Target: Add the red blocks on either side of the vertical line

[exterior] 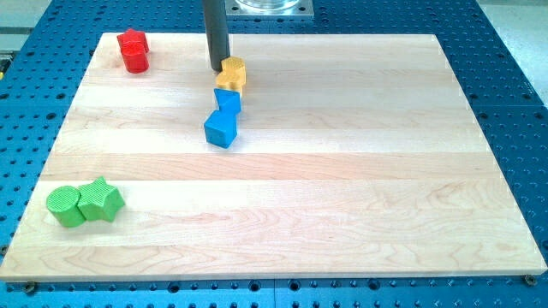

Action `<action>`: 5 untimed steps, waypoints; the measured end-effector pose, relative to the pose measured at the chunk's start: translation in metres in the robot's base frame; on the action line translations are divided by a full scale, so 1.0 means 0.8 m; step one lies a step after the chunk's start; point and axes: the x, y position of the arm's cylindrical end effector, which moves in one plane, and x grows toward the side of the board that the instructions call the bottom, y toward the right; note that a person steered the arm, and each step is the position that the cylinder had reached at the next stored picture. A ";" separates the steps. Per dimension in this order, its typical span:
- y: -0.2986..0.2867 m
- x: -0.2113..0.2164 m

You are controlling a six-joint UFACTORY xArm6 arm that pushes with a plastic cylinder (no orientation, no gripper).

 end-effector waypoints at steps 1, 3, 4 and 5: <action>0.000 0.000; -0.134 0.071; -0.226 0.053; -0.267 -0.002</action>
